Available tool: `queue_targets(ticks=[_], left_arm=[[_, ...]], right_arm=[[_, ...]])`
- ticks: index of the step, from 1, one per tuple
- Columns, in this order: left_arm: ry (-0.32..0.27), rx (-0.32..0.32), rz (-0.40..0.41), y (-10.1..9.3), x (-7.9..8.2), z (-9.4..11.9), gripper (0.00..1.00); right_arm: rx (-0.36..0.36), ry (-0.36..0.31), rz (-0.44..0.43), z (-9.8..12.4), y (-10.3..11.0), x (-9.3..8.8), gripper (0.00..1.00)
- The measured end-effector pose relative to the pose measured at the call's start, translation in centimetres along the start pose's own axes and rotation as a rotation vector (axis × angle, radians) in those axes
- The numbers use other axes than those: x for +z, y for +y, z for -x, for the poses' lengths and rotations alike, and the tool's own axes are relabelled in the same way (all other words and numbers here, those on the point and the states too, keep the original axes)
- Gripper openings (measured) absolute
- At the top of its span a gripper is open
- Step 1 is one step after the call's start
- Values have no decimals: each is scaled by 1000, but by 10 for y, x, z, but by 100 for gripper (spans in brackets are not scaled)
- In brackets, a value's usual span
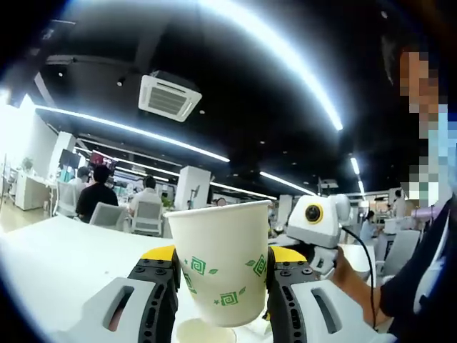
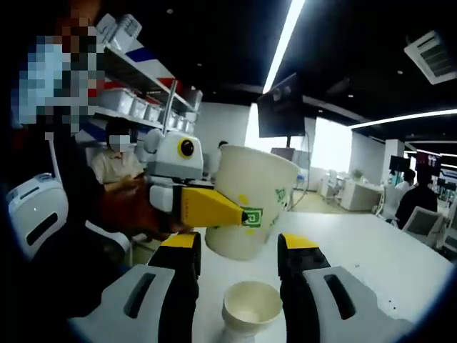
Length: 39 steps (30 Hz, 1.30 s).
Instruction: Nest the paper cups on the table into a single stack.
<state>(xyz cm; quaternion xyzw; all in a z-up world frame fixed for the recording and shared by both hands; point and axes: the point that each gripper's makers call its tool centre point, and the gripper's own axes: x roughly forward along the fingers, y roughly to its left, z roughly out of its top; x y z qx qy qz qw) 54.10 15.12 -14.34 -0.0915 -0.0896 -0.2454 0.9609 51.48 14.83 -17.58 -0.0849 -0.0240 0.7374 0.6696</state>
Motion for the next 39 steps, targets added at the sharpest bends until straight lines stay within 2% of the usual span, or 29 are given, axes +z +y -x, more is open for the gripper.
queue_targets(ticks=[13,20,26,30,39], left_arm=[[16,-11,-8,0,-1,0,51],[15,-24,-16,-1,3,2,58],[2,-11,0,7,11,5,55],[5,-11,3,7,11,7,47],[11,-7,13,10,5,9,46]], right_arm=[[7,-8,1,-2,1,-2,40],[-14,13,-3,0,-6,-9,40],[-14,35,15,0,-6,-13,40],[-13,54,26,-1,-6,-18,40],[-2,92,64,0,-5,-25,40]])
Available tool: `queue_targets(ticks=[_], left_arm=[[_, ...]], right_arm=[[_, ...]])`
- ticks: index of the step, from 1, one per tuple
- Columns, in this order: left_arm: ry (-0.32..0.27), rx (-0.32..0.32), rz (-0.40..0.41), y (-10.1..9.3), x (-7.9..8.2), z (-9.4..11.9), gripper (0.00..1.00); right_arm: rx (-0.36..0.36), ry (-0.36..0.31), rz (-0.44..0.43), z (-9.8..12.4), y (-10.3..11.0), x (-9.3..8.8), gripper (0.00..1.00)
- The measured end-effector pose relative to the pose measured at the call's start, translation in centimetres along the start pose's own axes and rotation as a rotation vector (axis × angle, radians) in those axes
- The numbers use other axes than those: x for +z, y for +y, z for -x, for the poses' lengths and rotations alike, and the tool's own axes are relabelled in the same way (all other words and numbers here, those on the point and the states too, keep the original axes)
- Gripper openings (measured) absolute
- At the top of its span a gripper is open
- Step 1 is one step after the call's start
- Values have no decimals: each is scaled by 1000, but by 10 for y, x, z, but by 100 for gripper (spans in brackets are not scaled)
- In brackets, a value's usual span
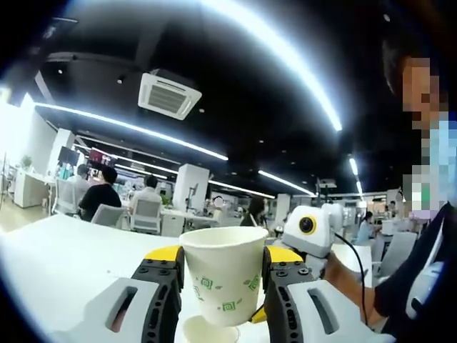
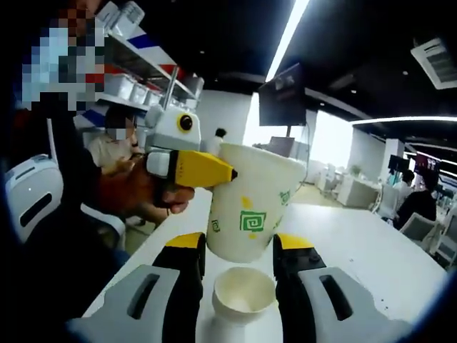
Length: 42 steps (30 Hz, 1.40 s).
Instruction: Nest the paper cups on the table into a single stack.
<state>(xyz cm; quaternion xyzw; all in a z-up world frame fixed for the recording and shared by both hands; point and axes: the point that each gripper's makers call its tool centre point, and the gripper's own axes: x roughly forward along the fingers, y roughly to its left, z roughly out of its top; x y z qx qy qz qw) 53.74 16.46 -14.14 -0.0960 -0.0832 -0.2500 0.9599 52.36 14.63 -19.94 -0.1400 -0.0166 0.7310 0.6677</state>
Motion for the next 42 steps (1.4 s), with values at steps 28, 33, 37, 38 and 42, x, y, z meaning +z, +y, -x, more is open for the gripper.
queue_targets(ticks=[28,33,37,38,42], left_arm=[[43,-15,-129,5,-53,-5,46],[45,-12,-140,8,-58,-7,46],[50,-10,-146,11,-64,-7,46],[51,-10,-147,11,-64,-7,46],[48,-11,-156,9,-68,-7,46]], right_arm=[[-98,82,27,27,-27,-14,24],[-99,99,36,26,-27,-18,23],[-104,109,37,26,-28,-21,23],[-106,111,36,26,-29,-21,23],[-108,119,34,25,-29,-24,22]])
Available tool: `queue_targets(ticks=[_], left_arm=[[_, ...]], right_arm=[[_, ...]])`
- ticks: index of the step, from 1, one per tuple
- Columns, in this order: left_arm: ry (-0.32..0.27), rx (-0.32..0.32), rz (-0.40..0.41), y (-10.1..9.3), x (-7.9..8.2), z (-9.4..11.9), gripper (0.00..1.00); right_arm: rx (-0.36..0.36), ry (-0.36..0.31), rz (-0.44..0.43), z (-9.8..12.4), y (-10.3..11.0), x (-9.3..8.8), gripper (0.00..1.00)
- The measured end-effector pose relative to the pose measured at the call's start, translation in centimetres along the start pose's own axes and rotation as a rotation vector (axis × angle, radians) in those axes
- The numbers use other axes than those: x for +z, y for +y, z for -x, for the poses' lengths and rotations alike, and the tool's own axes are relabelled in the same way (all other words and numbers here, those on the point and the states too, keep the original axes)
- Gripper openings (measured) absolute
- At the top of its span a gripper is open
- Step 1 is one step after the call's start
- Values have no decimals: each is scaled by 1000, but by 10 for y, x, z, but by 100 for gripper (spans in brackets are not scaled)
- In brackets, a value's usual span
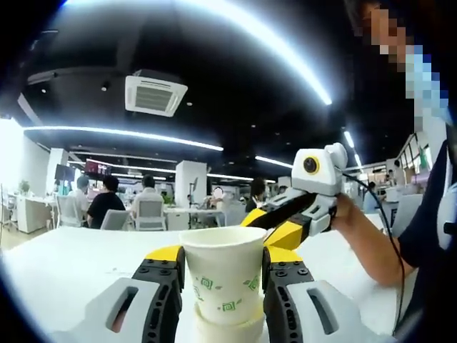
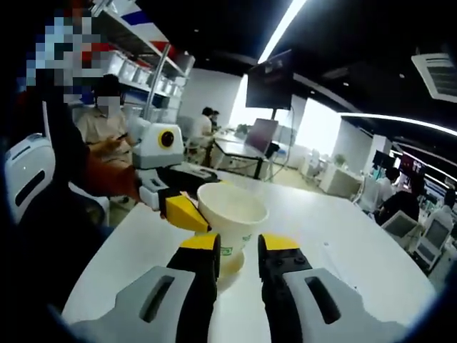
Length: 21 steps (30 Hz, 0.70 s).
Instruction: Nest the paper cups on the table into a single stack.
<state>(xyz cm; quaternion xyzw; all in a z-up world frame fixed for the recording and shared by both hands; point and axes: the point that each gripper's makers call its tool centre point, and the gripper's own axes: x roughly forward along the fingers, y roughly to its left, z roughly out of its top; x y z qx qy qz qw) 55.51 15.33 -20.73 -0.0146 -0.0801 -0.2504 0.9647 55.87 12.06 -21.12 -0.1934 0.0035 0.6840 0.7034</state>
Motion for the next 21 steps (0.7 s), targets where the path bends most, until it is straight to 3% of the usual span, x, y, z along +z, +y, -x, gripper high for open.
queue_targets(ticks=[21], left_arm=[[40,-1,4,-3,-32,3,47]], right_arm=[[34,123,54,-7,9,-28,22]])
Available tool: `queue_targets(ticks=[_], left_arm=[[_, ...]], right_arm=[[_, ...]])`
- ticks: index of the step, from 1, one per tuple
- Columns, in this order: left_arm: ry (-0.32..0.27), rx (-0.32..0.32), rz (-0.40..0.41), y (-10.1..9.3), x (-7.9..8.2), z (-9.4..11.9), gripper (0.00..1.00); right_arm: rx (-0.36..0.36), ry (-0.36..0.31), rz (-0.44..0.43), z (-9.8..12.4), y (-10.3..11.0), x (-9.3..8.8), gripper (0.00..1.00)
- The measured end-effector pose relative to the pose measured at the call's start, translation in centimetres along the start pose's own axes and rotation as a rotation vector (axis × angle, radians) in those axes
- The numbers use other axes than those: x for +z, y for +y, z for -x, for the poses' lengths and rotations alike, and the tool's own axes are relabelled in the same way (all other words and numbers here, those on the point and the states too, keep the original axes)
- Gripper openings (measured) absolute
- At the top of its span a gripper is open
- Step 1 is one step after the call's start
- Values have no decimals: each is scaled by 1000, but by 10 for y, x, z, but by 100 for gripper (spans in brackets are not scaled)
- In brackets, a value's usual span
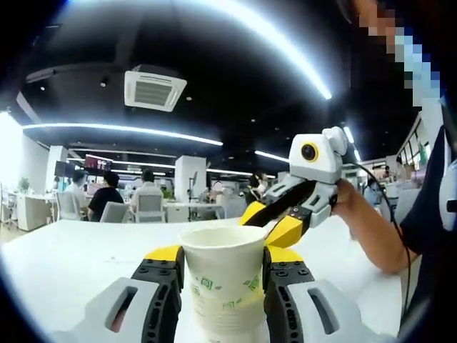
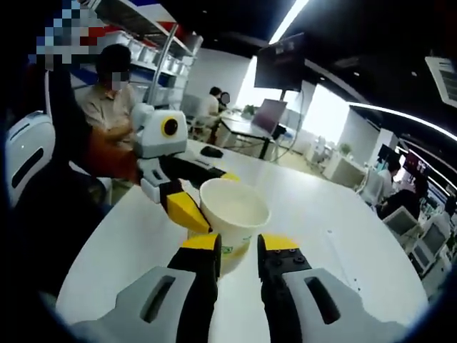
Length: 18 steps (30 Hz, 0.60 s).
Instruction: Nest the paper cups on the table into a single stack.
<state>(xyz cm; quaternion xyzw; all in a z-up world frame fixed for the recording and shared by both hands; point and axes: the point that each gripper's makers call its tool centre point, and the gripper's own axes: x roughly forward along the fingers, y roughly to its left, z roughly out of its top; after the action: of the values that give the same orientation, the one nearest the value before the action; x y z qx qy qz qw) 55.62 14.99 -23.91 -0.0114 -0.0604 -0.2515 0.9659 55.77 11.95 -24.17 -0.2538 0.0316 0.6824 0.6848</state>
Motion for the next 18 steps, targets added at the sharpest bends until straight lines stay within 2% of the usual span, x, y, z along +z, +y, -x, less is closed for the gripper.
queue_targets(ticks=[3,5,8,12,18], left_arm=[[21,0,1,1,-5,1,47],[54,1,16,2,-11,2,55],[72,-1,37,3,-15,4,65],[96,-6,41,3,-19,6,67],[102,-14,42,0,-14,9,69]], right_arm=[[9,11,9,0,2,-2,22],[8,27,22,0,2,-5,22],[7,38,31,2,2,-7,22],[9,38,45,5,4,-5,22],[36,34,69,6,11,-2,22]])
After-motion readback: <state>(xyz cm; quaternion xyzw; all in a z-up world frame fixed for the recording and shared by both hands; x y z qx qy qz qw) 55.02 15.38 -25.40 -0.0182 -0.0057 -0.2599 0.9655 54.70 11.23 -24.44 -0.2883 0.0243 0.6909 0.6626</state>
